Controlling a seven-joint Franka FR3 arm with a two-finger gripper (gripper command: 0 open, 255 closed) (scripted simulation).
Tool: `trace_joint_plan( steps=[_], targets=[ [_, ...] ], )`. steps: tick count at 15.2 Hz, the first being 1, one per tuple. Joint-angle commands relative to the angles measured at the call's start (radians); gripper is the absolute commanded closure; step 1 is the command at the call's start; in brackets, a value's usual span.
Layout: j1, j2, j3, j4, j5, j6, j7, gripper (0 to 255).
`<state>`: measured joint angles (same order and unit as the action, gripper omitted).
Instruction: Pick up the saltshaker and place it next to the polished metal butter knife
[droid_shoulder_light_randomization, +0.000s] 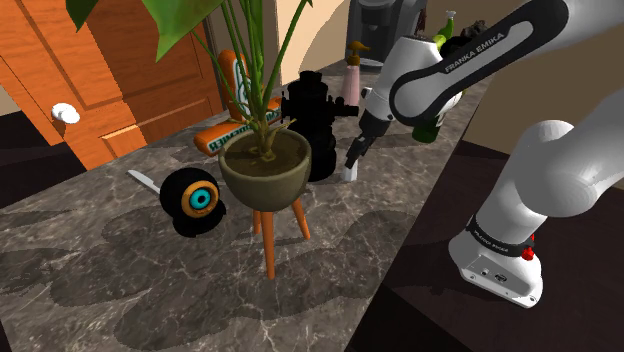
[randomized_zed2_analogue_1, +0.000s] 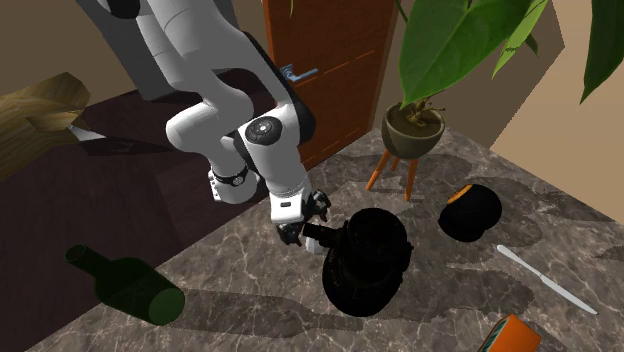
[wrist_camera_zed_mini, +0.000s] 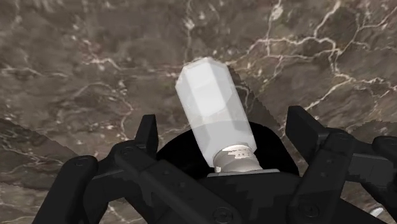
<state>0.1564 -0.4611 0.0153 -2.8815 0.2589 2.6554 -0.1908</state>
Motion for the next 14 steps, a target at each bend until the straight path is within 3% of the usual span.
trace_joint_plan(
  steps=[1, 4, 5, 14],
  targets=[
    [0.001, 0.002, 0.000, 0.000, 0.001, 0.002, 0.000, 0],
    [0.001, 0.002, 0.000, 0.000, 0.001, 0.002, 0.000, 0],
    [0.001, 0.002, 0.000, 0.000, 0.001, 0.002, 0.000, 255],
    [0.001, 0.002, 0.000, 0.000, 0.001, 0.002, 0.000, 255]
  ],
)
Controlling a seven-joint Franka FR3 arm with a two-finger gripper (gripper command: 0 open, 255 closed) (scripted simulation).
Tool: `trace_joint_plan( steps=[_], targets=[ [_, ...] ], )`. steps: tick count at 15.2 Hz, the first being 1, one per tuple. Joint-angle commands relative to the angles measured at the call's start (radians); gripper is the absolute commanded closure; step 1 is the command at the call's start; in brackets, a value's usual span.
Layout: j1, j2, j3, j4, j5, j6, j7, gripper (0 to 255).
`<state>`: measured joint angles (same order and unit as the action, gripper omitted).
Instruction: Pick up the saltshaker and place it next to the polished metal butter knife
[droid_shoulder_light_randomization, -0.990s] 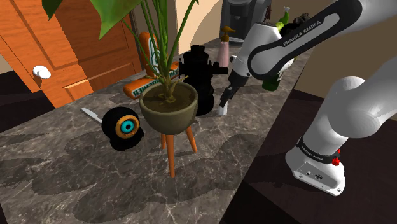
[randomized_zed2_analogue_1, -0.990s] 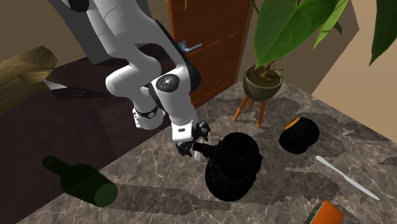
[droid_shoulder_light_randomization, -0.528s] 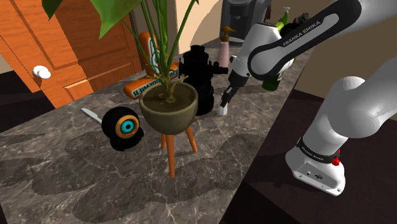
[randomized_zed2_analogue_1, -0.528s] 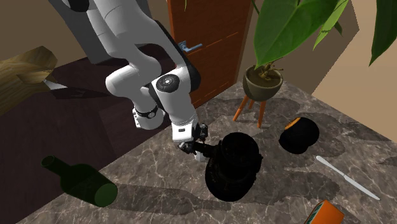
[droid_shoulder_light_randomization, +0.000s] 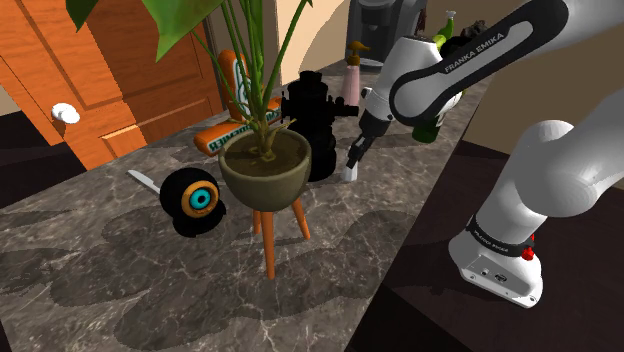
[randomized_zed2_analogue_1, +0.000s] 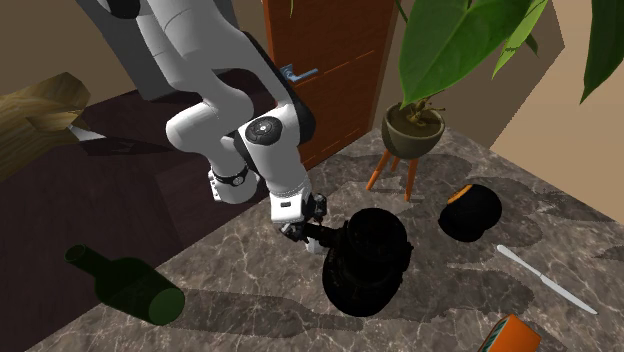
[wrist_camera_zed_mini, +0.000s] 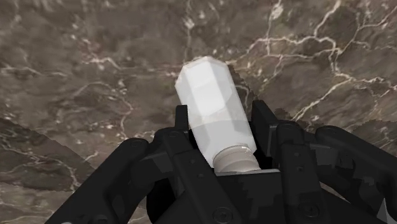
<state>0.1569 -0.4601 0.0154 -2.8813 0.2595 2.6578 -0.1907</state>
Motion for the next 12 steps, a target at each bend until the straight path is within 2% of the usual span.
trace_joint_plan(
  steps=[1, 12],
  targets=[
    [-0.004, -0.014, 0.002, 0.005, -0.005, -0.019, 0.005, 255],
    [-0.036, -0.142, 0.015, 0.080, -0.049, -0.222, 0.048, 255]
  ],
)
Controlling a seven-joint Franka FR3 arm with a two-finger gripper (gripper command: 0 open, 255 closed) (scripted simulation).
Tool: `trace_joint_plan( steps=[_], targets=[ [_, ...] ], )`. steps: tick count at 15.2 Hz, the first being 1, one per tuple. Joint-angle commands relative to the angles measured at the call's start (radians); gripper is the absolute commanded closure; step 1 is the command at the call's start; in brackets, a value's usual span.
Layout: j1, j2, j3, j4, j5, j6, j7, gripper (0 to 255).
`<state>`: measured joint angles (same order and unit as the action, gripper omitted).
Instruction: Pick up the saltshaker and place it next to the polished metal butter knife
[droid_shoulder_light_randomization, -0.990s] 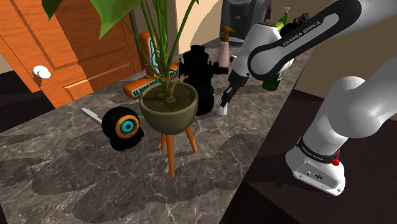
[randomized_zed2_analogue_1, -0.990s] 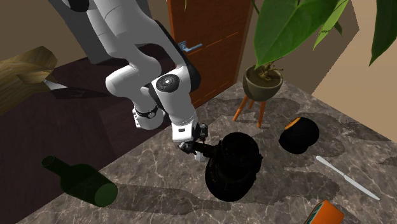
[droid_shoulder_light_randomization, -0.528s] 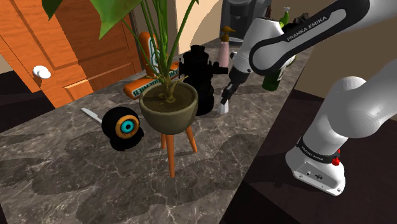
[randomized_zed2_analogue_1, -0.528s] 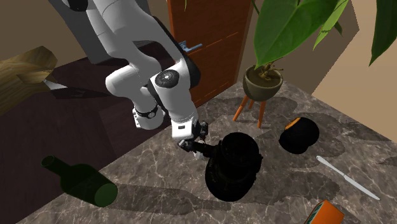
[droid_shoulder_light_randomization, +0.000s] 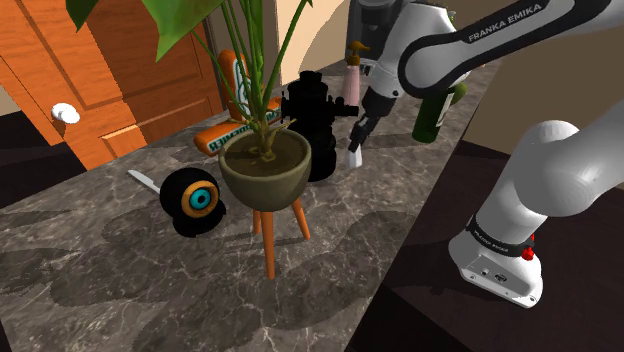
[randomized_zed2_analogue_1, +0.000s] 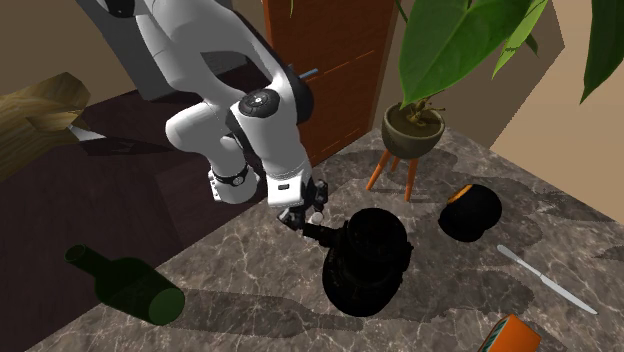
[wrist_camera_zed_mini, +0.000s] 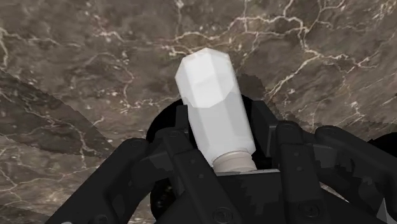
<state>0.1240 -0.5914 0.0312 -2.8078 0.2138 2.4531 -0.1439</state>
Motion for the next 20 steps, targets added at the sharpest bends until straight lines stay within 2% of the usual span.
trace_joint_plan(
  steps=[1, 20],
  targets=[
    [-0.005, -0.019, 0.000, 0.015, -0.006, -0.035, 0.004, 255],
    [-0.026, -0.117, -0.002, 0.213, -0.045, -0.329, 0.048, 255]
  ],
)
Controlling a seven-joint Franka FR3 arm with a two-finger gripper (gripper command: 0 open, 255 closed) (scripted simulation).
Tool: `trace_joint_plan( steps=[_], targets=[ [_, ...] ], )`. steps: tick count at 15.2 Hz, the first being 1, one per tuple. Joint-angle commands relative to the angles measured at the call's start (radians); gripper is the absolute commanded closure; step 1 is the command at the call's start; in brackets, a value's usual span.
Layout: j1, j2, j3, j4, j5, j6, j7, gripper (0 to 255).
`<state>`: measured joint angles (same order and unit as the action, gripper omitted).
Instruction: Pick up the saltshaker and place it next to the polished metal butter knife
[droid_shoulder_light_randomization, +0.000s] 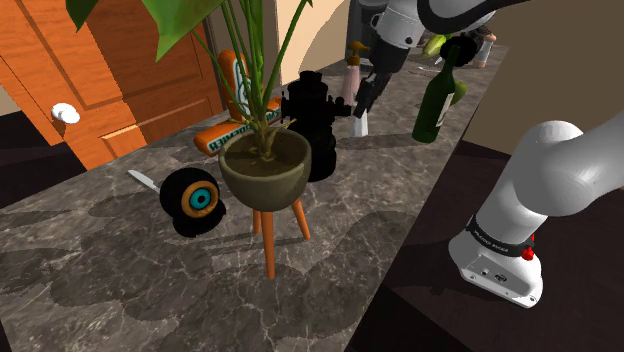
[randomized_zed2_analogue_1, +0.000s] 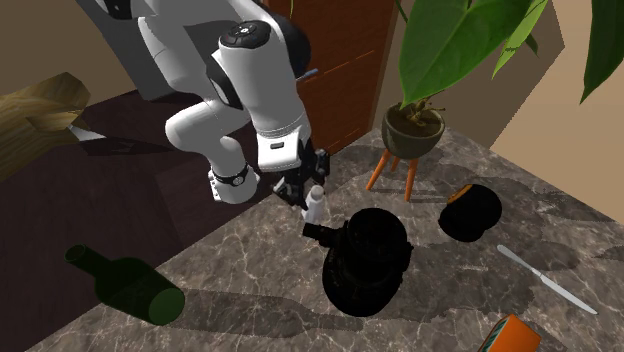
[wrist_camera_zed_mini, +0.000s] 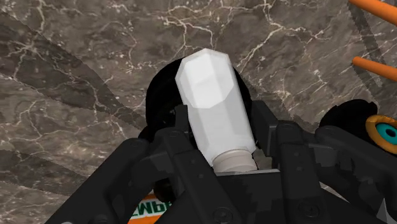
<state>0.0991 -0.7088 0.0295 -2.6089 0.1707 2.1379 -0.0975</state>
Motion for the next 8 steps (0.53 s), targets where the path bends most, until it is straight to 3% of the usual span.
trace_joint_plan(
  steps=[1, 3, 8],
  targets=[
    [-0.001, -0.002, -0.001, 0.027, -0.003, -0.028, 0.004, 255],
    [-0.002, -0.003, -0.001, 0.041, -0.005, -0.045, 0.006, 255],
    [0.022, 0.185, 0.067, 0.139, 0.016, 0.056, 0.072, 255]
  ],
)
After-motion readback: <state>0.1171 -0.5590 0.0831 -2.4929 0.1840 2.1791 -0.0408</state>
